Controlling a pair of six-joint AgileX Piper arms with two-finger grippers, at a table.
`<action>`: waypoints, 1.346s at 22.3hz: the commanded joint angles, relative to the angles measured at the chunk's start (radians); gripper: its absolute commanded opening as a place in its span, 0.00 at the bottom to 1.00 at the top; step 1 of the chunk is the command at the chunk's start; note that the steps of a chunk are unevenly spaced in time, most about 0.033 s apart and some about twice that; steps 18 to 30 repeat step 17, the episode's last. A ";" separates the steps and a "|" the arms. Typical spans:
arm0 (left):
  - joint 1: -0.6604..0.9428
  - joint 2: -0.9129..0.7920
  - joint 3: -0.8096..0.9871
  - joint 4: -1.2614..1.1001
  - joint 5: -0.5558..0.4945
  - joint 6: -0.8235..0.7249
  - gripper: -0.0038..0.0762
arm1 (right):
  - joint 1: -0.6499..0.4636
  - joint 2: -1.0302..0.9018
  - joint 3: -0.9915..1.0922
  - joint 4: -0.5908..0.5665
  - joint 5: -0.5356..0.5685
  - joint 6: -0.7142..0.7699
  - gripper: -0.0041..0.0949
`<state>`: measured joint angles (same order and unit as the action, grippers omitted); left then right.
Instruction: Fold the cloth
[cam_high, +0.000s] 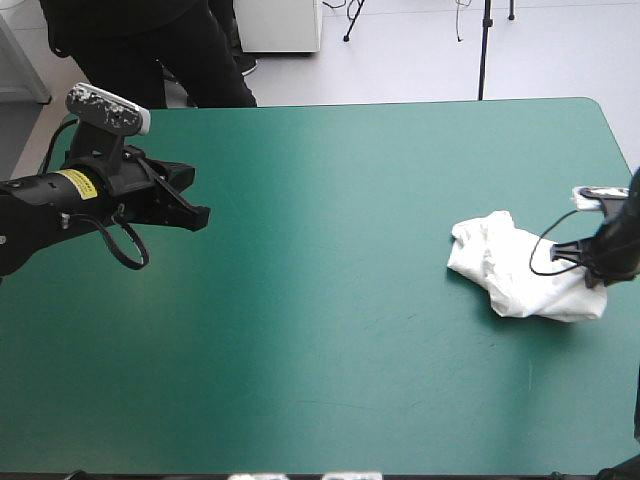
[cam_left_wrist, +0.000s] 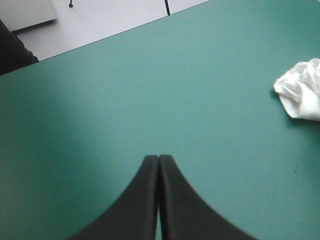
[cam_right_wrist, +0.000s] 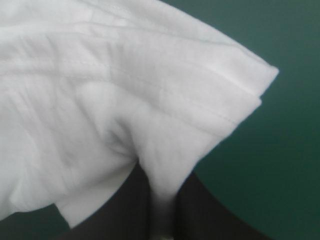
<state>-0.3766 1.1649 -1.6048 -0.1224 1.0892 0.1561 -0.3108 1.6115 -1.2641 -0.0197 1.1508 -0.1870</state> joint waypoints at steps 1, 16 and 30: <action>0.001 -0.018 -0.027 -0.014 -0.066 -0.010 0.04 | -0.108 -0.121 0.052 0.012 -0.054 -0.017 0.03; 0.001 -0.018 -0.027 -0.004 -0.048 -0.005 0.04 | -0.164 -0.335 0.138 0.042 -0.052 0.032 0.81; 0.001 -0.018 -0.027 -0.006 -0.044 -0.003 0.04 | -0.158 -0.389 0.105 0.078 -0.038 0.032 0.80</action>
